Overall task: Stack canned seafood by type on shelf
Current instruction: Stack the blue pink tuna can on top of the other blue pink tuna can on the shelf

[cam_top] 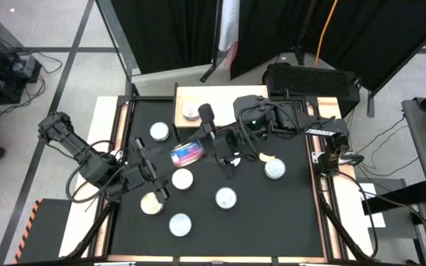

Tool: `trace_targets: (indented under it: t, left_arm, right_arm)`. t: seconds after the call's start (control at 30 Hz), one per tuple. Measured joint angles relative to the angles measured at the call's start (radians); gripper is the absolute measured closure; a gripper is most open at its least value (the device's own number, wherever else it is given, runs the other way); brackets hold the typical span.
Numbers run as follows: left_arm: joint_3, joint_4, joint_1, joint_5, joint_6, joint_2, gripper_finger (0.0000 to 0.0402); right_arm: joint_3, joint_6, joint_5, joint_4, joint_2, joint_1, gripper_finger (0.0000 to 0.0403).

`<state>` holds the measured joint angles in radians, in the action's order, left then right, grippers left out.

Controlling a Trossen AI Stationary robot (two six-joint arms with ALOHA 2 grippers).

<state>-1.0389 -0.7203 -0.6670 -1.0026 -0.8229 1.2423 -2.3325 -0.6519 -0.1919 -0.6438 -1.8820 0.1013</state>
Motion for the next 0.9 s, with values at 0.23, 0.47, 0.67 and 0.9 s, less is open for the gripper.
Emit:
trace_targets:
  t: [0.23,0.47,0.67,0.9]
  left_arm:
    - [0.000,-0.015,-0.015,0.000,0.006,-0.019,0.0192]
    - [0.000,-0.006,-0.037,0.007,0.078,-0.068,0.0191]
    - [-0.001,-0.006,-0.049,0.064,0.263,-0.175,0.0191]
    - [-0.013,0.158,-0.049,0.175,0.669,-0.319,0.0190]
  right_arm:
    - [0.000,-0.082,0.064,-0.070,0.033,0.017,0.0102]
    - [0.000,-0.270,0.261,-0.108,0.084,0.102,0.0017]
    - [-0.001,-0.552,0.573,-0.173,0.075,0.262,0.0006]
    - [0.001,-1.061,0.948,-0.021,-0.092,0.395,0.0022]
